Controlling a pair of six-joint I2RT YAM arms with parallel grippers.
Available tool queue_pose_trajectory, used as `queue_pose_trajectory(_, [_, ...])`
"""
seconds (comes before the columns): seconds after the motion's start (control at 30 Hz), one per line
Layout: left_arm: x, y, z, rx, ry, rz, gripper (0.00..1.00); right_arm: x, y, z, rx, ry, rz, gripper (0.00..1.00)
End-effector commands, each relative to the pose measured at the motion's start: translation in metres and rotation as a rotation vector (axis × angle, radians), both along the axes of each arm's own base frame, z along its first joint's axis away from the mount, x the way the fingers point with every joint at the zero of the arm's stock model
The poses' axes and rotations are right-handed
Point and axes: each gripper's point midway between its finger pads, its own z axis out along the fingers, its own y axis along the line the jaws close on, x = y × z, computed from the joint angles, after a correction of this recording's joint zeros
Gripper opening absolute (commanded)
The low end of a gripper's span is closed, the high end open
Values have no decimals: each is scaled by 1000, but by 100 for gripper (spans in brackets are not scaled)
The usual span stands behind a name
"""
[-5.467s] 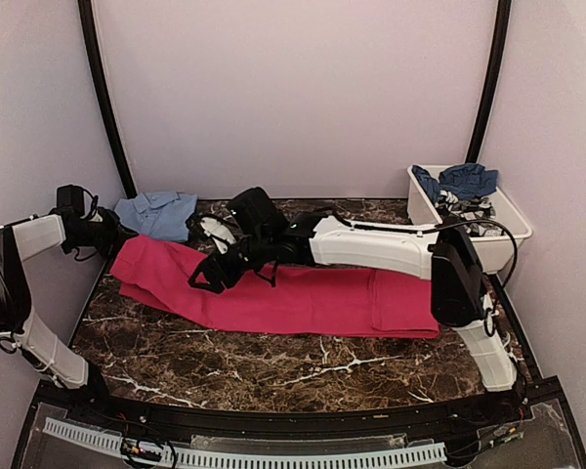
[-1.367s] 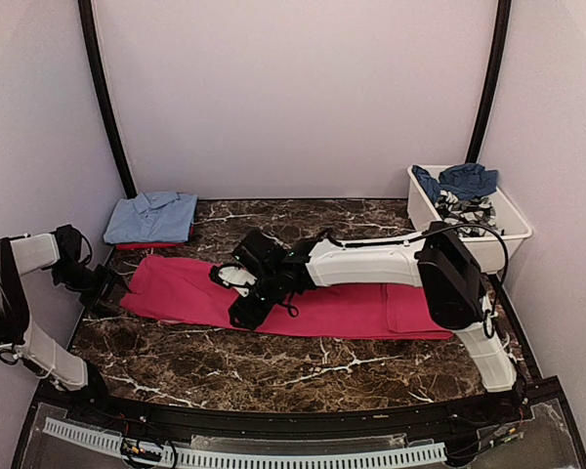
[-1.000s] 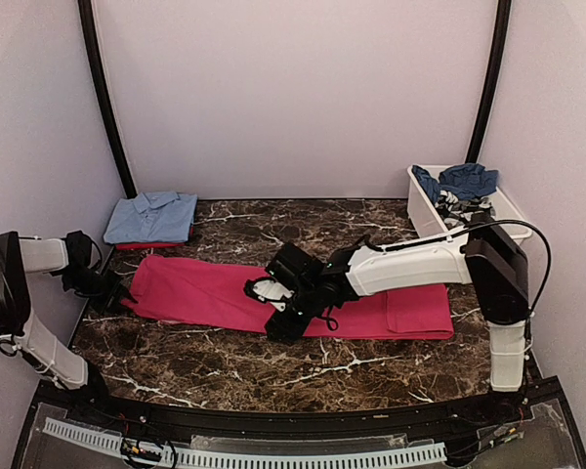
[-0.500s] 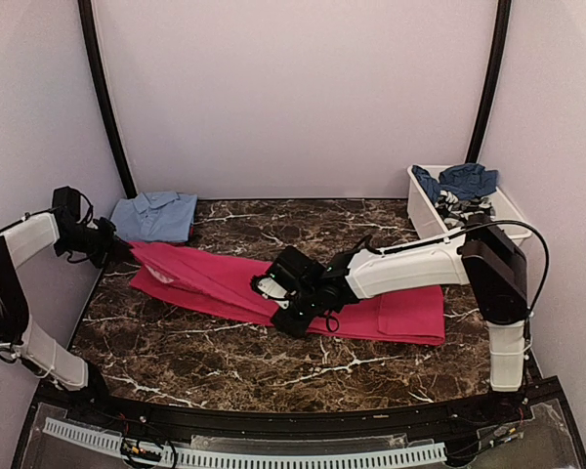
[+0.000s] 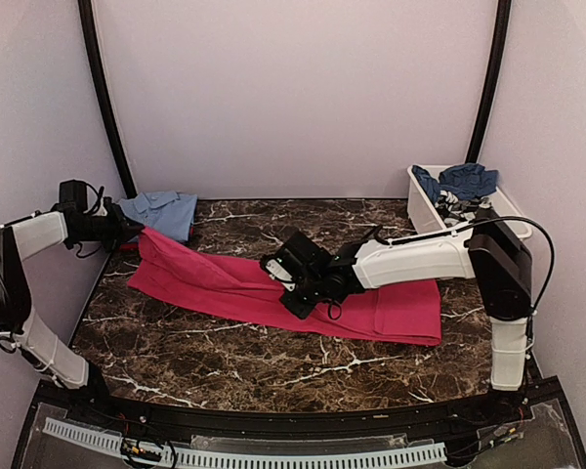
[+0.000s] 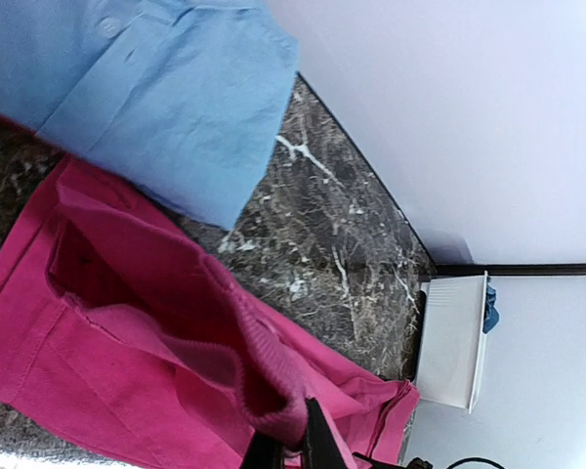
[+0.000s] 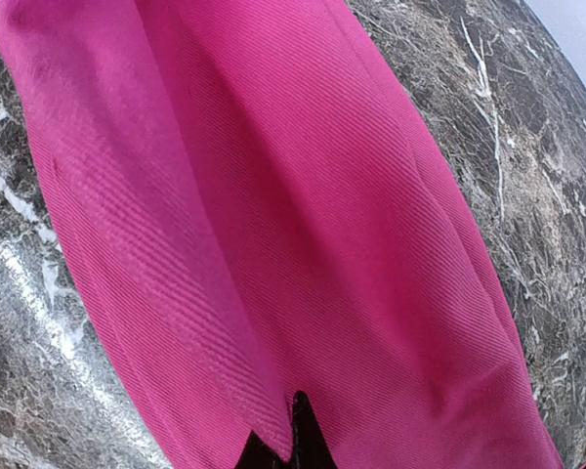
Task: Fold and stack the mixed laundry pile
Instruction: Smooth out the 1/3-rectangle-folded trousers at the center of the board.
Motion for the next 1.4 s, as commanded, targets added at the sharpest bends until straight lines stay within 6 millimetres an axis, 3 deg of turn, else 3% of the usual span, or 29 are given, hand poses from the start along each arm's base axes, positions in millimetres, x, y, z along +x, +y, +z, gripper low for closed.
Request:
queue_pose_trajectory(0.0, [-18,9,-78,-18,225,72,0,-1,6,3,43,8,14,0])
queue_pose_trajectory(0.07, [-20,7,-107,-53,303,82,0,-2,6,-4,39,15,17,0])
queue_pose_trajectory(0.2, [-23,12,-139,-41,404,106,0,-12,9,-26,40,93,55,0])
queue_pose_trajectory(0.37, [-69,14,-166,-16,601,174,0,-34,-2,-51,10,188,89,0])
queue_pose_trajectory(0.43, [-91,12,-167,-16,649,195,0,-44,-12,-56,9,224,73,0])
queue_pose_trajectory(0.5, [-111,9,-161,-14,669,214,0,-56,-22,-60,7,269,72,0])
queue_pose_trajectory(0.73, [-158,-8,-107,-3,597,167,0,-99,-51,-56,12,384,85,0])
queue_pose_trajectory(0.77, [-161,-10,-98,10,559,146,8,-103,-54,-52,16,397,92,0])
queue_pose_trajectory(0.8, [-168,-13,-96,11,567,131,17,-109,-56,-49,19,414,103,6])
queue_pose_trajectory(0.83, [-171,-12,-89,32,539,126,39,-113,-57,-45,24,428,113,23])
queue_pose_trajectory(0.87, [-172,-13,-83,34,520,122,58,-117,-57,-39,40,438,127,44])
queue_pose_trajectory(0.9, [-170,-12,-72,47,466,119,64,-120,-55,-30,63,440,140,57])
queue_pose_trajectory(1.0, [-150,2,-31,128,298,153,91,-119,-43,10,159,412,176,76])
queue_pose_trajectory(1.03, [-143,5,-21,150,258,157,94,-116,-38,26,195,397,187,79])
queue_pose_trajectory(1.13, [-111,6,18,187,99,91,98,-90,-26,67,286,335,185,80])
queue_pose_trajectory(1.17, [-102,5,14,181,104,62,97,-79,-24,77,310,319,178,79])
queue_pose_trajectory(1.2, [-90,5,26,225,41,23,95,-64,-23,84,331,305,160,78])
queue_pose_trajectory(1.23, [-81,4,20,259,54,-4,95,-47,-24,91,347,287,135,76])
queue_pose_trajectory(1.33, [-57,-13,39,453,-52,-147,94,-4,-30,93,330,260,60,71])
queue_pose_trajectory(1.37, [-53,-26,31,525,-34,-200,94,9,-32,89,313,252,40,69])
